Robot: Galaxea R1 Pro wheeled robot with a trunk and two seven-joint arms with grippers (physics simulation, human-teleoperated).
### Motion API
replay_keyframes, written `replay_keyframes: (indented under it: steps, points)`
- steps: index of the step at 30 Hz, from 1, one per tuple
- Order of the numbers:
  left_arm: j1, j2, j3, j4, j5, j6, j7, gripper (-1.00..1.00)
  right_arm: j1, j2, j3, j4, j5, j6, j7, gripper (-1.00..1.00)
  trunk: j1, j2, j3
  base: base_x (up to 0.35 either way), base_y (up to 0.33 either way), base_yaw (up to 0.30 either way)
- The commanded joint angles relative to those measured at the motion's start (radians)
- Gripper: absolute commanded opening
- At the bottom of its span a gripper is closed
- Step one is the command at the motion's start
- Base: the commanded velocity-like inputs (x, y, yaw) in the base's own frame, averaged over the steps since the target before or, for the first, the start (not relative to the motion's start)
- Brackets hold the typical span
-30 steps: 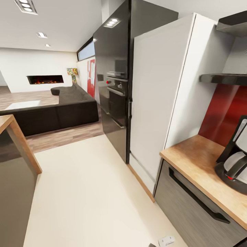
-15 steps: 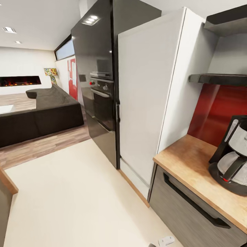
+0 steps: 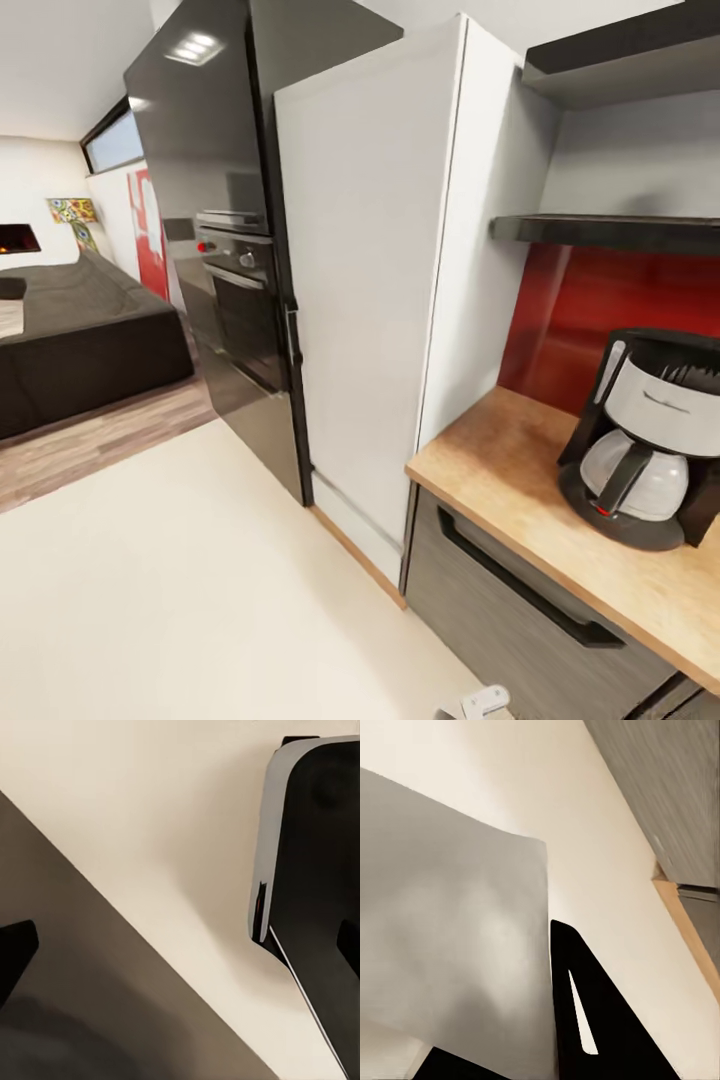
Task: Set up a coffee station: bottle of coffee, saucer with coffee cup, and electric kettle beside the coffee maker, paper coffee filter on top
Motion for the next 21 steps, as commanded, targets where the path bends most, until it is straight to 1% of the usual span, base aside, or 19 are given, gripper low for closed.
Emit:
replay_keyframes:
  steps: [1, 9, 16, 21]
  points:
    - [0.0, 0.0, 0.007, 0.001, -0.004, -0.003, 0.001, 1.0, -0.001, 0.001, 0.009, -0.001, -0.013, 0.005, -0.003, -1.0, 0.001, -0.002, -0.002, 0.005, 0.0, -0.298]
    - [0.0, 0.001, 0.008, 0.001, -0.003, -0.002, 0.005, 1.0, -0.001, 0.006, 0.008, -0.001, -0.014, 0.005, 0.0, -1.0, 0.001, -0.002, -0.002, 0.001, 0.0, -0.298]
    - [-0.002, 0.002, 0.007, 0.001, -0.001, 0.002, 0.012, 1.0, -0.001, 0.011, 0.008, -0.003, -0.014, 0.008, 0.022, -1.0, 0.001, -0.002, -0.002, 0.0, 0.0, -0.298]
    - [-0.001, 0.002, 0.016, 0.002, -0.001, 0.001, 0.009, 1.0, -0.001, 0.016, 0.008, -0.004, -0.014, 0.011, 0.026, -1.0, 0.001, -0.002, -0.002, 0.0, 0.0, -0.298]
